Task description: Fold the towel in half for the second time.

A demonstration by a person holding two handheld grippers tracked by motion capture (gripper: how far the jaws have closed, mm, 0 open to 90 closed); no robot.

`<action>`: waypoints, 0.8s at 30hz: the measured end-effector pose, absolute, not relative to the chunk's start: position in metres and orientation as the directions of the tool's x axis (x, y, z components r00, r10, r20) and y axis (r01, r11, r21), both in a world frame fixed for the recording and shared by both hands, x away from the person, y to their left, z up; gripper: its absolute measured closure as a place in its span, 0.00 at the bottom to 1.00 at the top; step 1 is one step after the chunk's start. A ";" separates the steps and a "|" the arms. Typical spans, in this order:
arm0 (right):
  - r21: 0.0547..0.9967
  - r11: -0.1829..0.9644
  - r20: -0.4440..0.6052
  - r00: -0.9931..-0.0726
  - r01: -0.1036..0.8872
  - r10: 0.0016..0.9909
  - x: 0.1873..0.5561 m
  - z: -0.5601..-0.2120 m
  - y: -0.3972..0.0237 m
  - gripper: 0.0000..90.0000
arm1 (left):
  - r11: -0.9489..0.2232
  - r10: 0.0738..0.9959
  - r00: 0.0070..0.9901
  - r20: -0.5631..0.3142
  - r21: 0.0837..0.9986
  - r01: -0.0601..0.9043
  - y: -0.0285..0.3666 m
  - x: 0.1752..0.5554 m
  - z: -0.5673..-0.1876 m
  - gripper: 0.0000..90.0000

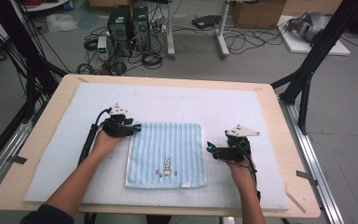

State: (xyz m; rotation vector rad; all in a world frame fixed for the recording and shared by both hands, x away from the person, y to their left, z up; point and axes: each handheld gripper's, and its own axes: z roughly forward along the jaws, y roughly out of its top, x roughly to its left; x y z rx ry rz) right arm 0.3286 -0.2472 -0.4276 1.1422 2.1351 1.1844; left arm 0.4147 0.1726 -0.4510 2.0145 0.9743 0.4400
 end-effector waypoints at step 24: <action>0.789 0.306 0.075 -0.579 0.532 0.812 0.374 -0.429 -0.216 0.13 | -0.293 0.735 0.663 -0.142 0.815 0.500 0.180 0.417 -0.452 0.94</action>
